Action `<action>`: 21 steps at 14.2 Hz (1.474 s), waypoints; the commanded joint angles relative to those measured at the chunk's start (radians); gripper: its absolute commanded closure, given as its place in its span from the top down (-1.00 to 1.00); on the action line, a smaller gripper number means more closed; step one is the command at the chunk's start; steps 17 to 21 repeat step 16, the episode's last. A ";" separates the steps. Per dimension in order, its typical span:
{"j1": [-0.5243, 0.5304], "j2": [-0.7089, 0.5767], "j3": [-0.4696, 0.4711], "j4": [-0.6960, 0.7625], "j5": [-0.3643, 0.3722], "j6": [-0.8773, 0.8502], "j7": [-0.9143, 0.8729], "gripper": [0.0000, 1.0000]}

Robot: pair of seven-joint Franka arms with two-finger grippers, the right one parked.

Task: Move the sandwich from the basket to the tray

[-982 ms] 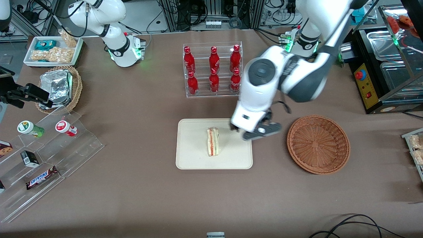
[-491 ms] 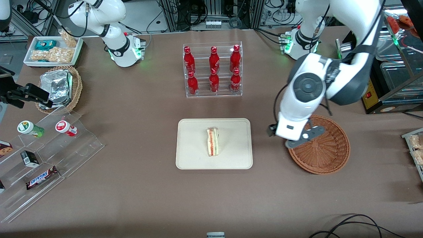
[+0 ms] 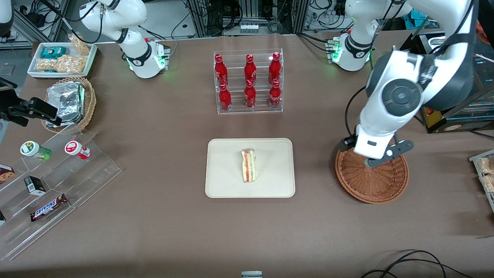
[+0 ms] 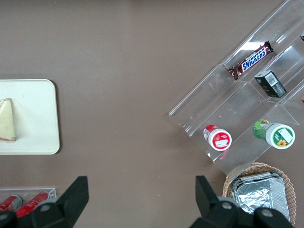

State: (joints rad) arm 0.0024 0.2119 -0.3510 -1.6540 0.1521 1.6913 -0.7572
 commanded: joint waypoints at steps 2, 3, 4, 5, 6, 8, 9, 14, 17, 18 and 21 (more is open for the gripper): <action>0.014 -0.178 0.082 -0.141 -0.075 -0.002 0.247 1.00; 0.004 -0.199 0.125 -0.147 -0.086 -0.007 0.316 1.00; -0.015 -0.212 0.168 -0.144 -0.100 -0.025 0.382 1.00; -0.037 -0.224 0.217 -0.138 -0.111 -0.044 0.466 1.00; -0.054 -0.239 0.263 -0.133 -0.127 -0.056 0.551 1.00; -0.070 -0.258 0.334 -0.118 -0.140 -0.067 0.671 1.00; -0.070 -0.258 0.348 -0.098 -0.140 -0.067 0.723 1.00; -0.068 -0.224 0.377 -0.023 -0.141 -0.048 0.776 1.00; -0.068 -0.213 0.380 -0.009 -0.158 -0.039 0.774 1.00; -0.068 -0.213 0.380 -0.009 -0.158 -0.039 0.774 1.00; -0.068 -0.213 0.380 -0.009 -0.158 -0.039 0.774 1.00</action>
